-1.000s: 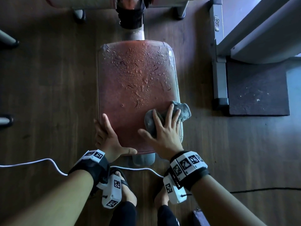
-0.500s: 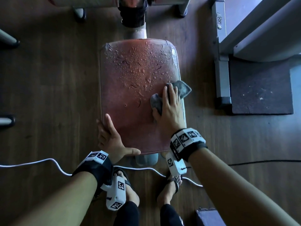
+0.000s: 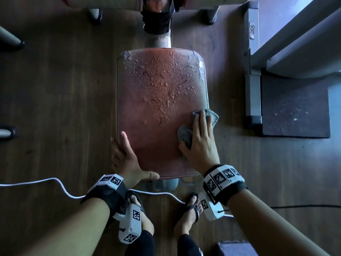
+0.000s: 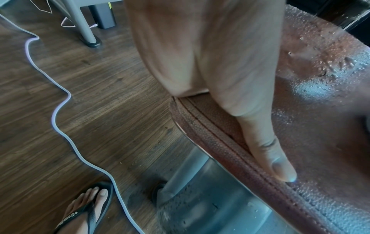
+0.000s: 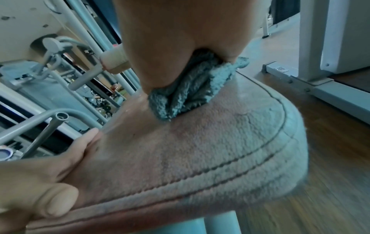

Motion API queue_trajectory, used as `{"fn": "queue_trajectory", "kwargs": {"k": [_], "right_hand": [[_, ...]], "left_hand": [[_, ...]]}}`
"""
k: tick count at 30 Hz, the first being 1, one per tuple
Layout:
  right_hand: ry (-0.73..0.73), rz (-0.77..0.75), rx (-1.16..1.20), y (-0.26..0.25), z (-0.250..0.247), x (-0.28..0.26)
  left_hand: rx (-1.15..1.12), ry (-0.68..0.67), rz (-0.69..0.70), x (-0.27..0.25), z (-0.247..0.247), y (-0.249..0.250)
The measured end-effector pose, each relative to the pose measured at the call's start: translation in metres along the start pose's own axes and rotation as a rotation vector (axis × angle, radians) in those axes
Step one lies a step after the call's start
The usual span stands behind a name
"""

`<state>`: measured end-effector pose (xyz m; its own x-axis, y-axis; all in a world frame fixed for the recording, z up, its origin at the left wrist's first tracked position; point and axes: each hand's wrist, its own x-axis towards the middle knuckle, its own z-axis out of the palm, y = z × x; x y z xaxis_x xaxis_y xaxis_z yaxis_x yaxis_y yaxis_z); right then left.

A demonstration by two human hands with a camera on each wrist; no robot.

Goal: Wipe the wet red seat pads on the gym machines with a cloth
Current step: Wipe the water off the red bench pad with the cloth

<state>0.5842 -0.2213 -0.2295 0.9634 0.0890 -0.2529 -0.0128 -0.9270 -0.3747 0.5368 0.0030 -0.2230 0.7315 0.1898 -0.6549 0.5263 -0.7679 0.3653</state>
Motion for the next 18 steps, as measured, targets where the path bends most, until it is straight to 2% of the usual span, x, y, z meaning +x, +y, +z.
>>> {"fn": "queue_trajectory", "kwargs": {"k": [8,11,15,18], "right_hand": [[0.045,-0.09,-0.049,0.004,-0.009,0.066],[0.033,-0.181,-0.037,0.003,-0.007,0.058],[-0.067,-0.439,-0.07,0.006,-0.003,0.024],[-0.059,-0.499,-0.139,0.009,-0.008,0.028]], "left_hand": [[-0.001,0.01,0.037,0.0,-0.001,-0.003],[0.001,0.011,0.036,0.0,0.0,-0.004],[-0.002,0.011,0.019,0.0,0.001,-0.002],[-0.007,0.012,0.023,0.0,0.001,-0.001]]}}
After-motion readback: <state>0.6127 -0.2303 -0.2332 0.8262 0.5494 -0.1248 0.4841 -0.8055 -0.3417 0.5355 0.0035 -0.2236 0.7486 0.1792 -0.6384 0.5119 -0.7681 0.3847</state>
